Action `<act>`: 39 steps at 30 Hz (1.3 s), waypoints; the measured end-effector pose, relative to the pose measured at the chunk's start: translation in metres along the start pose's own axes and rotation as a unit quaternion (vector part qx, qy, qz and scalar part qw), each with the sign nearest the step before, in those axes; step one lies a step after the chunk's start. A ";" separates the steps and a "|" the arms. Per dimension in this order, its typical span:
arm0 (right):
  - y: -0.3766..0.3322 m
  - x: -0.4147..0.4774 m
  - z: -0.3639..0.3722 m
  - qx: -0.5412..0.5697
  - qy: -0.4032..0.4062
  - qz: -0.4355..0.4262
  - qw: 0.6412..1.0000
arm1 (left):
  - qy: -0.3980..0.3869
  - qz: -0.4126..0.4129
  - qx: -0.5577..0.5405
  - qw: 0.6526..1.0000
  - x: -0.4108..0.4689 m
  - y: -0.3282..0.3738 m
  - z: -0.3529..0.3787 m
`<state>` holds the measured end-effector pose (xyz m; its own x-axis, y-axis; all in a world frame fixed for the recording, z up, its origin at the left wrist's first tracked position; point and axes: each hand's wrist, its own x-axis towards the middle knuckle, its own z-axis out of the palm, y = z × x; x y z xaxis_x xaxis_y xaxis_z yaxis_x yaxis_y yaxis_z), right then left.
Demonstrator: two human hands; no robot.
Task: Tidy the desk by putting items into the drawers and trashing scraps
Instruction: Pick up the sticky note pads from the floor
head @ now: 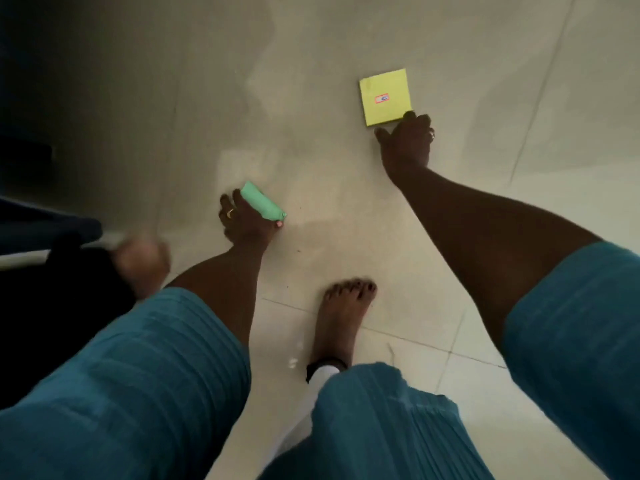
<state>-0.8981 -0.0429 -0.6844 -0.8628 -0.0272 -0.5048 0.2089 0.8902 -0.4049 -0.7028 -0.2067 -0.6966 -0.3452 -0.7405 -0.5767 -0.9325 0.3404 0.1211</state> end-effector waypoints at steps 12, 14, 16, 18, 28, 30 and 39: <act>-0.020 0.040 0.005 0.113 -0.005 0.168 0.979 | 0.002 -0.054 -0.023 0.998 0.013 -0.012 -0.010; -0.012 0.030 0.000 0.174 -0.001 0.151 0.973 | 0.001 -0.035 -0.126 0.991 -0.002 -0.009 -0.009; 0.003 0.009 -0.010 0.229 0.003 0.132 0.964 | -0.026 -0.012 -0.177 0.984 -0.027 -0.001 -0.011; 0.015 -0.016 -0.018 0.275 0.001 0.140 0.951 | -0.047 -0.026 -0.205 0.977 -0.042 0.006 -0.010; 0.112 -0.213 -0.124 0.555 -0.012 0.327 0.765 | -0.155 0.036 -0.196 0.968 -0.198 0.071 -0.047; 0.129 -0.263 -0.156 0.597 -0.001 0.343 0.725 | -0.171 0.062 -0.166 0.969 -0.247 0.086 -0.057; 0.193 -0.453 -0.295 0.693 0.175 0.422 0.557 | -0.271 0.178 -0.038 0.945 -0.480 0.130 -0.088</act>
<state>-0.6031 0.2756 -0.3090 -0.1735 0.4407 -0.8807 0.5543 -0.6955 -0.4572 -0.6676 0.1422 -0.3332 -0.5525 -0.1736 -0.8152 -0.7796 0.4537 0.4317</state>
